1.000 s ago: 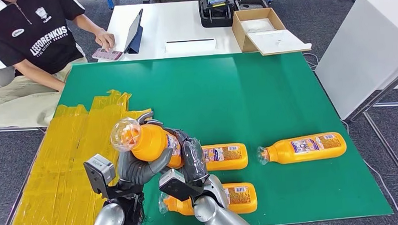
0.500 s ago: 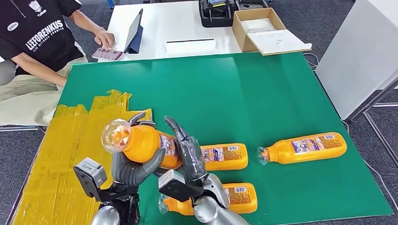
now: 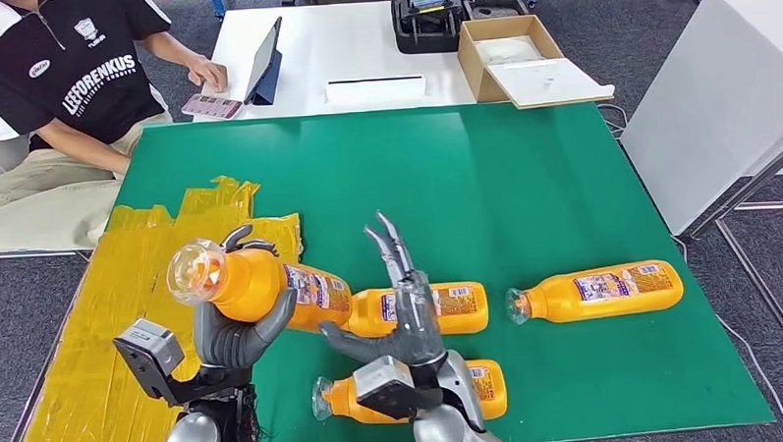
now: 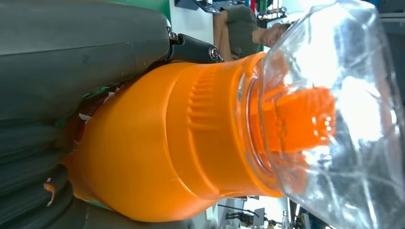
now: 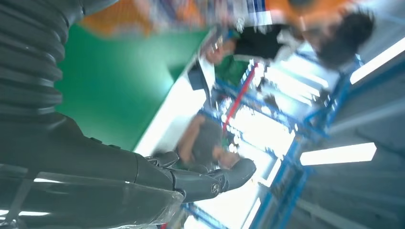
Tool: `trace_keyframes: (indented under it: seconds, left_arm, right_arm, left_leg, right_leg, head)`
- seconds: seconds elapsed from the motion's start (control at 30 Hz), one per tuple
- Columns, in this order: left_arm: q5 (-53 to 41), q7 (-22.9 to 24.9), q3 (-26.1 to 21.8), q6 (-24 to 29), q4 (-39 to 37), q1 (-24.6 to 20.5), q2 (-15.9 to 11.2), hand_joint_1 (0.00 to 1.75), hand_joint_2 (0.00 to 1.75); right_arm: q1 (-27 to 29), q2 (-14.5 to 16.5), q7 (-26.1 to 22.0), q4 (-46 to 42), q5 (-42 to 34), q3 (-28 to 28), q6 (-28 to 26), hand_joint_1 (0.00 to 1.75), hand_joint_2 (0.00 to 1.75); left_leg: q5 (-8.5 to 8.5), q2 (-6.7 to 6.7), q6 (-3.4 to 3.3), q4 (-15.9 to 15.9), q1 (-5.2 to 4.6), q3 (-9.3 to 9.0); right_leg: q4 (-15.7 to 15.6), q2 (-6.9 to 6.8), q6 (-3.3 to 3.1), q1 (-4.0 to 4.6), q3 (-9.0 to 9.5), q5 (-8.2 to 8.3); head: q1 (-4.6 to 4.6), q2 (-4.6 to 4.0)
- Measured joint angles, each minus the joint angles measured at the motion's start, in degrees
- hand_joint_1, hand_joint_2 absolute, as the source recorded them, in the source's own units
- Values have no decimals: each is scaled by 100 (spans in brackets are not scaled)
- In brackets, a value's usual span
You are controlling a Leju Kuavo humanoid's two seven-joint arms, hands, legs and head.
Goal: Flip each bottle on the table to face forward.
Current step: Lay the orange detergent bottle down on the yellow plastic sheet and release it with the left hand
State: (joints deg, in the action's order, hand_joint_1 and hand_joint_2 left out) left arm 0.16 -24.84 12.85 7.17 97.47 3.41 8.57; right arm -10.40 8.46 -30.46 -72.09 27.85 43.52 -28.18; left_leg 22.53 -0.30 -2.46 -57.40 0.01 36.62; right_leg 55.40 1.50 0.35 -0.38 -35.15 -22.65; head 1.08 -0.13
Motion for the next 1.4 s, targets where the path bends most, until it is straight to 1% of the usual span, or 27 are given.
trace_keyframes:
  seconds: [0.1,0.17,0.27,0.33,0.4,0.47,0.53,0.6,0.7,0.77,0.8,0.83,0.9,0.97,1.0,1.13,1.2,1.3,1.33,1.4]
  left_arm:
    - [-157,-90,-94,187,1,43,-2,175,175]
    - [-527,-191,-166,543,1,47,-7,175,175]
    - [-1501,-438,-287,1451,1,46,-22,175,175]
    - [-2229,-540,-372,2123,1,44,-38,175,175]
    - [-2886,-489,-475,2635,-5,36,-63,175,175]
    - [-3512,-360,-609,2977,-43,8,-94,175,175]
    - [-4192,-268,-782,3173,-115,-34,-103,175,175]
    - [-5031,-302,-1068,3240,-184,-68,-52,175,175]
    - [-6308,-455,-1662,3250,-253,-114,123,175,175]
    - [-6977,-429,-2018,3250,-293,-138,228,175,175]
    - [-7292,-313,-2149,3250,-324,-146,255,175,175]
    - [-7629,-100,-2238,3250,-376,-153,258,175,175]
    - [-8294,580,-2267,3250,-576,-168,162,175,175]
    - [-8774,1203,-2191,3250,-832,-177,-12,175,175]
    - [-8890,1363,-2153,3251,-938,-180,-85,175,175]
    - [-8993,1700,-2025,3256,-1228,-203,-296,175,175]
    - [-9011,2194,-1838,3258,-1429,-252,-491,175,175]
    - [-9013,3198,-1333,3260,-1922,-400,-903,175,175]
    - [-9013,3433,-1157,3261,-2109,-458,-1031,175,175]
    - [-9014,3649,-872,3261,-2490,-575,-1221,175,175]
  right_arm:
    - [500,-373,90,-1026,340,-186,-114,0,175]
    - [868,-607,123,-1666,723,-365,-371,0,175]
    - [1398,-920,274,-2453,1328,-716,-791,0,175]
    - [1692,-1088,425,-2840,1590,-986,-898,0,175]
    - [1918,-1215,512,-3145,1659,-1285,-925,0,175]
    - [2083,-1318,526,-3392,1539,-1602,-932,0,175]
    - [2243,-1388,467,-3565,1363,-1894,-934,0,175]
    - [2429,-1413,362,-3683,1232,-2141,-934,0,175]
    - [2612,-1407,339,-3787,1226,-2408,-934,0,175]
    - [2642,-1383,482,-3823,1336,-2522,-934,0,175]
    - [2644,-1369,577,-3834,1404,-2577,-934,0,175]
    - [2641,-1354,668,-3843,1473,-2638,-934,0,175]
    - [2623,-1334,776,-3854,1574,-2783,-934,0,175]
    - [2607,-1323,810,-3865,1621,-2929,-934,0,175]
    - [2604,-1321,817,-3869,1631,-2988,-934,0,175]
    - [2601,-1307,786,-3880,1690,-3140,-934,0,175]
    - [2595,-1266,706,-3886,1731,-3221,-934,0,175]
    - [2584,-1236,644,-3888,1558,-3289,-930,0,175]
    - [2584,-1238,633,-3888,1484,-3294,-928,0,175]
    - [2585,-1240,605,-3888,1409,-3293,-927,0,175]
  left_leg:
    - [8,-5,-3,0,-2,2]
    - [13,-7,-5,0,-4,3]
    - [16,-7,-7,0,-4,3]
    - [18,-6,-8,0,-4,3]
    - [18,-6,-9,0,-4,2]
    - [17,-6,-9,0,-3,0]
    - [15,-6,-8,0,-3,-1]
    - [14,-5,-6,1,-2,-1]
    - [14,1,-5,1,-2,-3]
    - [14,2,-5,1,-2,-4]
    - [14,2,-5,1,-2,-5]
    - [13,2,-5,1,-2,-5]
    - [13,1,-5,1,-2,-5]
    - [12,1,-5,1,-2,-5]
    - [12,1,-5,1,-2,-5]
    - [11,1,-5,1,-3,-5]
    - [12,0,-5,1,-3,-5]
    - [12,0,-5,1,-2,-5]
    - [12,0,-5,1,-2,-5]
    - [11,0,-4,1,-2,-5]
  right_leg:
    - [-1,-4,0,-2,-1,-4]
    - [-1,-4,3,-4,-1,-7]
    - [-2,-4,7,-5,-1,-9]
    - [-2,-3,7,-5,-1,-9]
    - [-2,-3,7,-5,-1,-9]
    - [-2,-3,6,-5,0,-9]
    - [-2,-3,6,-4,1,-8]
    - [-2,-2,5,-3,3,-8]
    - [-1,2,4,-3,3,-7]
    - [-2,3,4,-3,3,-7]
    - [-2,3,4,-3,2,-7]
    - [-2,2,4,-3,2,-7]
    - [-2,1,4,-2,3,-7]
    - [-2,1,4,-2,3,-7]
    - [-1,1,4,-2,3,-7]
    - [-1,1,4,-2,2,-7]
    - [-2,1,4,-3,2,-7]
    - [-2,1,4,-2,2,-7]
    - [-2,1,4,-2,2,-7]
    - [-1,1,4,-2,2,-7]
  head:
    - [-1,0]
    - [0,0]
    - [1,0]
    - [1,0]
    - [1,0]
    - [1,0]
    - [1,0]
    - [1,0]
    - [2,0]
    - [1,0]
    - [1,0]
    - [1,0]
    - [1,0]
    - [1,0]
    - [2,0]
    - [0,0]
    - [1,0]
    - [2,0]
    - [2,0]
    - [1,0]
